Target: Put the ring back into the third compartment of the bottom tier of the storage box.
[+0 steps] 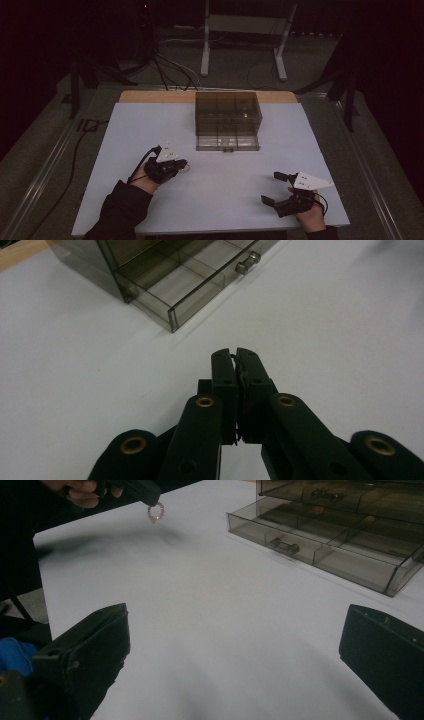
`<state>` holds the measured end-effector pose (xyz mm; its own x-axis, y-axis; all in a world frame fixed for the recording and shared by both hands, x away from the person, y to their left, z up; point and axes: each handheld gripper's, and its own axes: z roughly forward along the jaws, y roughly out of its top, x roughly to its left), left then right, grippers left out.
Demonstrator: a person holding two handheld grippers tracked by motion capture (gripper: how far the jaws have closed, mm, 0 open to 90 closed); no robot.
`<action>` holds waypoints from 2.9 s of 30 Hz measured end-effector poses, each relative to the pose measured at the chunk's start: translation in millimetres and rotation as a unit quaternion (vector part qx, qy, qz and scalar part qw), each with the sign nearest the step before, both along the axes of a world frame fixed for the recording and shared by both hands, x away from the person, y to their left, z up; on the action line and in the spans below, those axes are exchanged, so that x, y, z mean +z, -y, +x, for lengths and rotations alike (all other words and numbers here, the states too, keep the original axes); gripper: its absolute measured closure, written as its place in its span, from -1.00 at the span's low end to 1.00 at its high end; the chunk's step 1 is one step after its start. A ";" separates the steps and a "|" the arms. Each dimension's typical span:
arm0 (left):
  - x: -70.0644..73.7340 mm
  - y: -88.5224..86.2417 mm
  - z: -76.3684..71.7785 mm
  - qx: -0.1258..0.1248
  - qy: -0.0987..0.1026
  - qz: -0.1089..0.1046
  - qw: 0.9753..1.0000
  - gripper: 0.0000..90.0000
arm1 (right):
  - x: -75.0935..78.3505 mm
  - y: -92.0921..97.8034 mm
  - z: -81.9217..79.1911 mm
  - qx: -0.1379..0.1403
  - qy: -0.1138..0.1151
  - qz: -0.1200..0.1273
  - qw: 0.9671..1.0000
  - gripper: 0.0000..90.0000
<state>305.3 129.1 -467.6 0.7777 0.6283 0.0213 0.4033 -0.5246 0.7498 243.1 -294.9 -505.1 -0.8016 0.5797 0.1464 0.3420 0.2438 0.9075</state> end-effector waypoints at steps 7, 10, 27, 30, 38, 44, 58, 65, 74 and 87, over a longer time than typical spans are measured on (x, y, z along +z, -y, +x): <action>5.2 8.3 3.9 -0.007 0.003 -0.004 1.000 0.99 | 0.1 0.0 0.0 0.000 0.000 0.003 1.000 -1.00; 6.1 10.7 5.5 -0.011 0.002 -0.004 1.000 0.99 | 0.0 0.0 -0.3 -0.001 0.000 0.002 1.000 -1.00; 13.4 38.2 17.9 -0.039 0.005 -0.013 0.999 0.99 | 0.4 1.0 -1.2 -0.002 0.001 0.003 1.000 -1.00; 14.8 42.6 19.6 -0.043 0.007 -0.014 0.999 0.99 | 0.7 1.1 -1.2 -0.002 0.001 0.004 1.000 -1.00; 18.2 54.4 24.1 -0.054 0.010 -0.018 0.998 0.99 | 0.7 1.2 -1.6 -0.002 0.002 0.004 1.000 -1.00; 20.2 64.8 28.7 -0.064 0.011 -0.020 0.998 0.99 | 0.7 1.1 -1.8 -0.001 0.001 0.003 1.000 -1.00; 29.9 84.7 36.5 -0.082 0.020 -0.030 0.996 0.99 | 1.2 1.7 -2.5 0.000 0.002 0.002 1.000 -1.00; 32.6 95.5 39.5 -0.089 0.023 -0.038 0.995 0.99 | 1.8 1.8 -2.8 -0.001 0.003 0.004 1.000 -1.00; 36.7 105.0 45.2 -0.094 0.024 -0.046 0.994 0.99 | 1.4 2.3 -3.2 -0.001 0.002 0.004 1.000 -1.00; 41.9 119.1 53.4 -0.102 0.028 -0.054 0.993 0.99 | 1.3 2.2 -3.5 0.000 0.001 0.002 1.000 -1.00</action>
<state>358.7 10.0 -425.7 0.8887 0.4584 0.0085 0.2531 -0.5059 0.8246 239.6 -297.1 -503.7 -0.8017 0.5794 0.1466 0.3395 0.2397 0.9095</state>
